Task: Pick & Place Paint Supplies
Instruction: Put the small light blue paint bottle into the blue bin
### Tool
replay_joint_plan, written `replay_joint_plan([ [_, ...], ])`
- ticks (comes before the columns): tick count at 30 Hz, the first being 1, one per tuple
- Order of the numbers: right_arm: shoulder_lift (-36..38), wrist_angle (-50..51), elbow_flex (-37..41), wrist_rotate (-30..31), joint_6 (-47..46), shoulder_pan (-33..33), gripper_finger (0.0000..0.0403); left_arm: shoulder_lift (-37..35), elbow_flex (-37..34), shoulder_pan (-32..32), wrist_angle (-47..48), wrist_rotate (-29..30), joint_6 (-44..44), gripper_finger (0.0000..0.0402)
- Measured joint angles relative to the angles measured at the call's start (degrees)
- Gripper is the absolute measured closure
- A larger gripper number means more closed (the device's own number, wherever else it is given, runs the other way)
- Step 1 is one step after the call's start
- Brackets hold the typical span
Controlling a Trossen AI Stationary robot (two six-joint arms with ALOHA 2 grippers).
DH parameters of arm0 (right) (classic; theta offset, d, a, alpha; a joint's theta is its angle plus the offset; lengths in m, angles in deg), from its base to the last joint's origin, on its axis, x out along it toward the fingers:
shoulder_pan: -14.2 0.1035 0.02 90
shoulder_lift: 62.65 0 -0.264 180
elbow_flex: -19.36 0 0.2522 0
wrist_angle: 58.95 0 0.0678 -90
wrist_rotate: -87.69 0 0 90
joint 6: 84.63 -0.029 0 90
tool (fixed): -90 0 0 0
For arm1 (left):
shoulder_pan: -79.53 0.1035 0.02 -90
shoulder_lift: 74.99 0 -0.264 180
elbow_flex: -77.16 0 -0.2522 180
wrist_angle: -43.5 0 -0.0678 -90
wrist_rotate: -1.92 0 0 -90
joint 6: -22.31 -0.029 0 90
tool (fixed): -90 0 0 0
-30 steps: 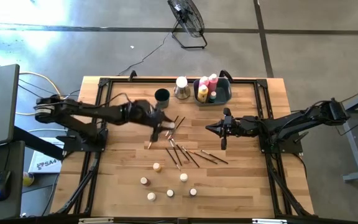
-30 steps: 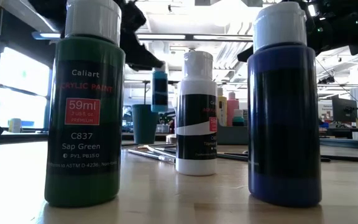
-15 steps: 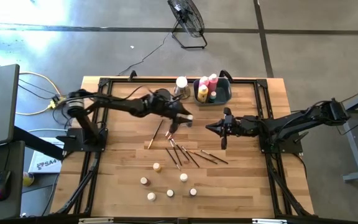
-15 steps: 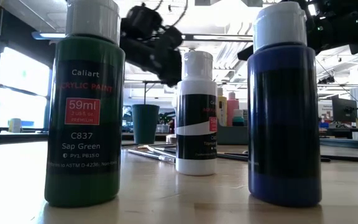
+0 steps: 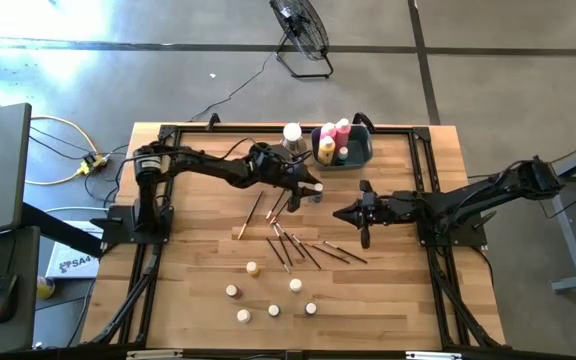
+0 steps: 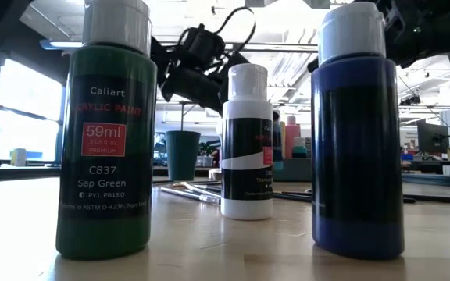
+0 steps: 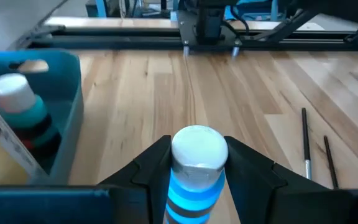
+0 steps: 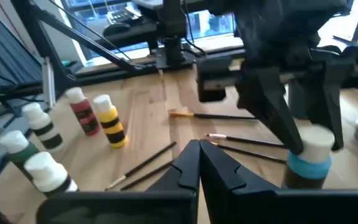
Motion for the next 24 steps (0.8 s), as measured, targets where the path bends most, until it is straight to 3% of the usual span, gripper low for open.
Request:
replay_joint_plan([
  [24,2.29,1.76,0.07,0.11,0.01,0.71,0.0401,2.64,-0.04,-0.09,-1.48,1.6,1.75,0.0266],
])
